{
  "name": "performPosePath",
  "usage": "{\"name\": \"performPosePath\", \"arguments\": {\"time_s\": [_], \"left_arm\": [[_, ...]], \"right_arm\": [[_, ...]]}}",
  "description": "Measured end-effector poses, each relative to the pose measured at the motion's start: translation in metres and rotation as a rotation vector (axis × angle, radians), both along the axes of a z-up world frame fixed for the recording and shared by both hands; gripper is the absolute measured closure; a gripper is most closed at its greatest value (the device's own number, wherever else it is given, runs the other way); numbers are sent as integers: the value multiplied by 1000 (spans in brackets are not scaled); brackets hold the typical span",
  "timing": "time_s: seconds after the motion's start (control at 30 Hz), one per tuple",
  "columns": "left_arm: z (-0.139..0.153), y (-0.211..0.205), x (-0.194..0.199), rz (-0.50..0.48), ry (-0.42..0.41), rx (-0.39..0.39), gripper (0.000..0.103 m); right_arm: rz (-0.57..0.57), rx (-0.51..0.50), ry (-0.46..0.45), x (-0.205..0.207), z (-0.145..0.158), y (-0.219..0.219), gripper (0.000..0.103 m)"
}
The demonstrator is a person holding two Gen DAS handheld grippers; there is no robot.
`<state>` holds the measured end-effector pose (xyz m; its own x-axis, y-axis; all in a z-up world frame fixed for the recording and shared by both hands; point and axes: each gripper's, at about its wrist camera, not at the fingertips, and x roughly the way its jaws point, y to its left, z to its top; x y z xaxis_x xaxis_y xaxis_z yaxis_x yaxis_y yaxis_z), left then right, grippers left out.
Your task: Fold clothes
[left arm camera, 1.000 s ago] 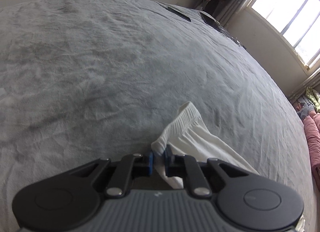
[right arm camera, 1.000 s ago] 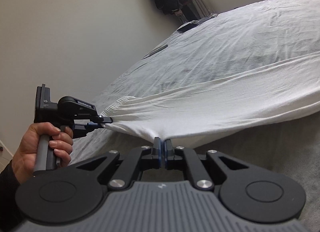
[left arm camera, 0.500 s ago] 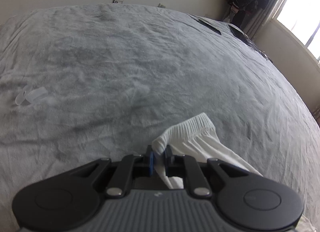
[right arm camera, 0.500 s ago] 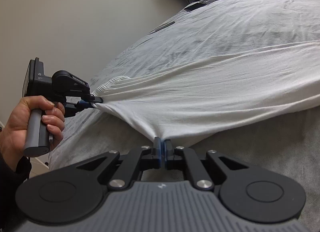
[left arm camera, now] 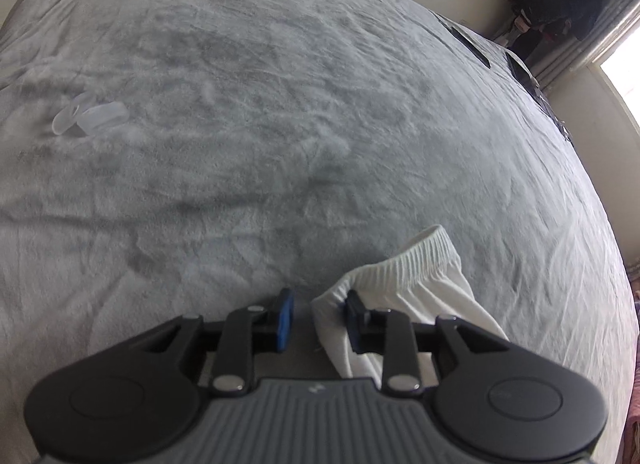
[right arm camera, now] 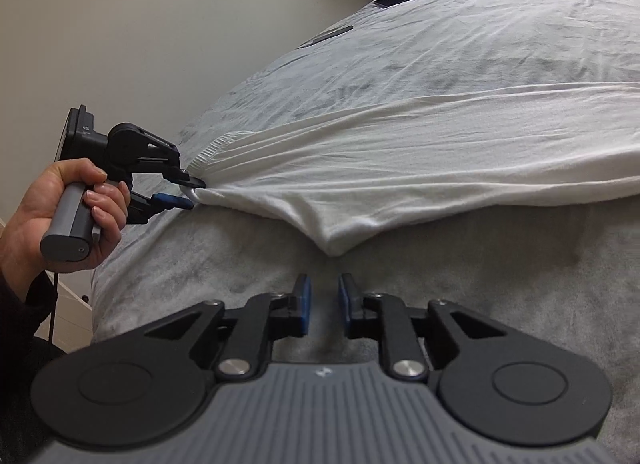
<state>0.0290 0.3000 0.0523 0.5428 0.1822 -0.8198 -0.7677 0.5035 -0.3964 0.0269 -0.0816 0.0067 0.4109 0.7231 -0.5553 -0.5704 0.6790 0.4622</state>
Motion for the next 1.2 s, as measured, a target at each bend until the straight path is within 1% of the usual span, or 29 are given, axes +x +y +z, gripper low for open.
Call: {"name": "performPosePath", "arguments": {"time_s": [0.03, 0.13, 0.2, 0.33, 0.43, 0.47, 0.57, 0.67, 0.77, 0.83, 0.87, 0.9, 0.97, 1.03, 1.1, 1.13, 1.2], "left_arm": [[2, 0, -2, 3, -2, -2, 68], [4, 0, -4, 11, 0, 2, 65], [3, 2, -5, 17, 4, -10, 64], [4, 4, -8, 18, 3, -24, 61], [1, 5, -5, -8, -5, -44, 58], [0, 6, -5, -18, -5, -55, 55], [-2, 11, -5, -31, -4, -89, 55], [0, 25, -13, 15, -13, -121, 54], [11, 35, -20, 74, -31, -51, 53], [17, 39, -19, 65, -67, -23, 53], [17, 39, -15, 28, -85, -26, 52], [17, 38, -9, -14, -93, -37, 50], [12, 37, 2, -92, -103, -77, 49], [4, 35, 11, -129, -109, -122, 49], [-4, 34, 19, -151, -106, -162, 49], [-6, 32, 22, -161, -105, -166, 49], [-7, 28, 28, -183, -96, -128, 49]], "right_arm": [[3, -1, -7, -2, 1, -2, 66], [-9, -25, -38, -7, 2, -7, 65], [-17, -36, -59, -8, 4, -7, 65], [-22, -49, -117, -7, 14, 2, 65], [-6, -56, -170, -3, 25, 13, 65], [0, -62, -182, -2, 27, 18, 65], [20, -78, -193, 7, 30, 34, 65], [52, -117, -177, 15, 24, 53, 65], [75, -190, -150, 17, 12, 65, 65], [76, -220, -174, 14, 9, 67, 66], [75, -232, -190, 11, 8, 67, 68], [73, -245, -207, 9, 7, 67, 74], [78, -280, -228, 8, 7, 68, 79], [84, -317, -246, 7, 8, 69, 93], [93, -346, -259, 7, 10, 69, 97], [99, -356, -261, 6, 11, 69, 99], [104, -380, -267, 4, 13, 69, 101]]}}
